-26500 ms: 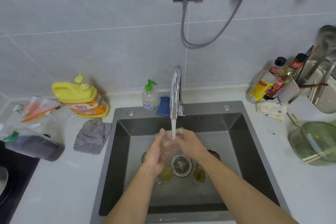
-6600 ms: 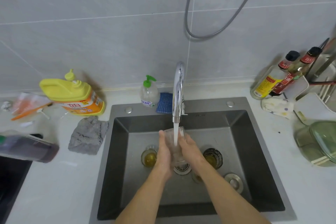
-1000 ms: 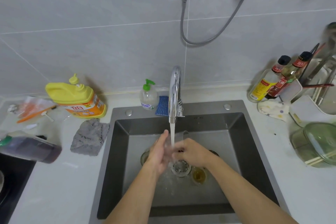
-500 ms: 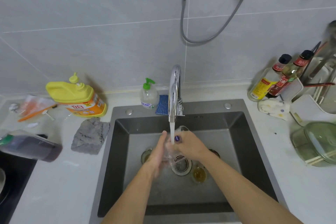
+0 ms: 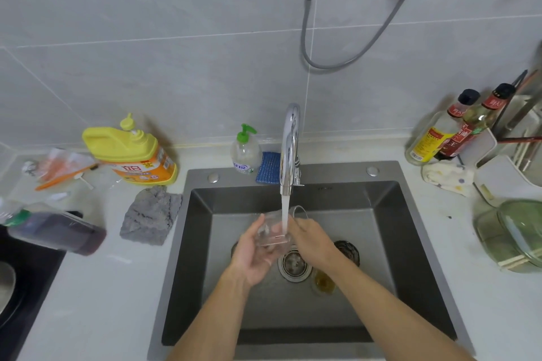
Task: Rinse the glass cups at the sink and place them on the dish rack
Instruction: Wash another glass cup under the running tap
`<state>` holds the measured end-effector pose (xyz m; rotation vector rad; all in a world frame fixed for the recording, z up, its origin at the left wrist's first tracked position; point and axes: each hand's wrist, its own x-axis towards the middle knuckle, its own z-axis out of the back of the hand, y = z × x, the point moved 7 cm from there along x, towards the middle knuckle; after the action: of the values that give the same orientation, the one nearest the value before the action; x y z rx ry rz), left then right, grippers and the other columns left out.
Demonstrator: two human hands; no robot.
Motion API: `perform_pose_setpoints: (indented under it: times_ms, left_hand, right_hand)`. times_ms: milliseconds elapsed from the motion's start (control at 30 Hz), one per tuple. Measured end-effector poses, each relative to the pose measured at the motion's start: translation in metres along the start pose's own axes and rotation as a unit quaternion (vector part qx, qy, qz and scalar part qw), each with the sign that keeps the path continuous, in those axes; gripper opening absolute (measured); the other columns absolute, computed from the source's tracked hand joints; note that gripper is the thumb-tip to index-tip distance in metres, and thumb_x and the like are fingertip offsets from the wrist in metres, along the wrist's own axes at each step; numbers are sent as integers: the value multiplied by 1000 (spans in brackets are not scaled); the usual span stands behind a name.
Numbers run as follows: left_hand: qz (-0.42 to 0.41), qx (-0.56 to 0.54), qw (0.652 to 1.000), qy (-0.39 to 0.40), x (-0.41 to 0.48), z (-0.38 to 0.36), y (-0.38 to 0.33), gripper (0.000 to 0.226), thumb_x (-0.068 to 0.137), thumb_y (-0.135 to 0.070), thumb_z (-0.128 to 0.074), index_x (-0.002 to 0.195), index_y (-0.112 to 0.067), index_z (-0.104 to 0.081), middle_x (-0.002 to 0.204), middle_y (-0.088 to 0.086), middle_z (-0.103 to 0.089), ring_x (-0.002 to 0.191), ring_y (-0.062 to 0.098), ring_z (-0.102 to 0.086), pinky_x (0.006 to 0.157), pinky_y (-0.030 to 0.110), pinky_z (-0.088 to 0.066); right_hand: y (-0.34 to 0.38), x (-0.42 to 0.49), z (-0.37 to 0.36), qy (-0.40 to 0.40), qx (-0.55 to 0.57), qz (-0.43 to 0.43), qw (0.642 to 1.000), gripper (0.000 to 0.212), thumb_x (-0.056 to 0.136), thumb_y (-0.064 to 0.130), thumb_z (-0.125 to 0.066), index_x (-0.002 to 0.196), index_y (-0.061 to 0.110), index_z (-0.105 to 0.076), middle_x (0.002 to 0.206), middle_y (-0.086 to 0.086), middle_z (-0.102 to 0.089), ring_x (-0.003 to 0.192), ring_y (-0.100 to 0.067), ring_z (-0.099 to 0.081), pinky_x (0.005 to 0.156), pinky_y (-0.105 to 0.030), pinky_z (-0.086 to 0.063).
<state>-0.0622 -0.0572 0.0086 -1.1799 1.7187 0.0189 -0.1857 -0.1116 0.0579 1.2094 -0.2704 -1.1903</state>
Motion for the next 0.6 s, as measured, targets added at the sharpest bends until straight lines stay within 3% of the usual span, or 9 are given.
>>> perform_pose_setpoints:
  times_ms: [100,200,267,300,367,433,500,567,600]
  left_hand:
    - [-20,-21,1000,2,1,0,-6,38,97,-30,-66,115,2,-74,113,25,-76,95,36,-77,97,49,-57]
    - [6,-35,999,-7,0,5,-8,36,101,-30,-64,106,4,-73,106,27,-74,83,35,-77,76,45,-64]
    - [28,-45,999,-12,1,8,-3,37,101,-30,-62,107,5,-72,99,25,-73,71,31,-74,59,38,-64]
    - [32,-48,998,-12,3,9,0,39,102,-31,-61,109,6,-72,98,23,-72,71,31,-72,58,38,-63]
    - [29,-37,999,-16,3,7,5,42,103,-32,-58,113,7,-71,98,22,-74,72,31,-73,58,37,-63]
    - [29,-28,999,-14,5,6,6,44,104,-32,-58,114,8,-71,101,25,-76,75,34,-76,63,39,-65]
    - [40,-18,999,-12,2,4,0,41,103,-31,-59,108,7,-72,102,26,-76,78,36,-76,66,42,-66]
    - [60,-12,998,-15,0,4,-4,39,102,-31,-62,107,7,-71,107,28,-74,85,39,-74,61,42,-65]
    - [70,-12,997,-20,-2,3,-5,38,101,-30,-64,109,6,-70,111,29,-73,89,41,-73,56,40,-64]
  right_hand:
    - [-5,1,-9,65,63,-17,996,45,106,61,-36,110,41,-77,120,13,-75,115,-7,-67,110,-38,-46]
    - [-3,-8,-9,128,-147,55,979,68,101,74,-17,126,39,-71,128,6,-72,122,-9,-63,116,-48,-40]
    - [0,-9,-8,124,-240,78,960,77,103,68,-6,129,35,-70,140,4,-66,138,-8,-51,129,-53,-13]
    - [1,-9,-9,123,-224,63,965,74,105,64,-6,131,33,-69,140,1,-66,139,-9,-50,129,-49,-10]
    - [3,-10,-12,110,-86,6,990,67,107,63,-15,134,30,-68,137,-2,-67,129,-10,-55,119,-39,-30]
    - [6,-16,-14,114,38,-25,992,68,103,70,-22,131,32,-70,132,8,-69,119,-1,-59,107,-30,-40]
    - [8,-23,-13,141,50,-9,989,65,103,70,-22,132,36,-69,127,19,-67,111,12,-57,101,-19,-41]
    - [1,-22,-12,167,-90,39,981,67,101,74,-19,140,39,-61,141,16,-61,123,7,-54,117,-30,-36]
    - [0,-20,-10,173,-190,75,963,69,99,76,-19,142,40,-58,148,13,-57,135,2,-49,127,-41,-21]
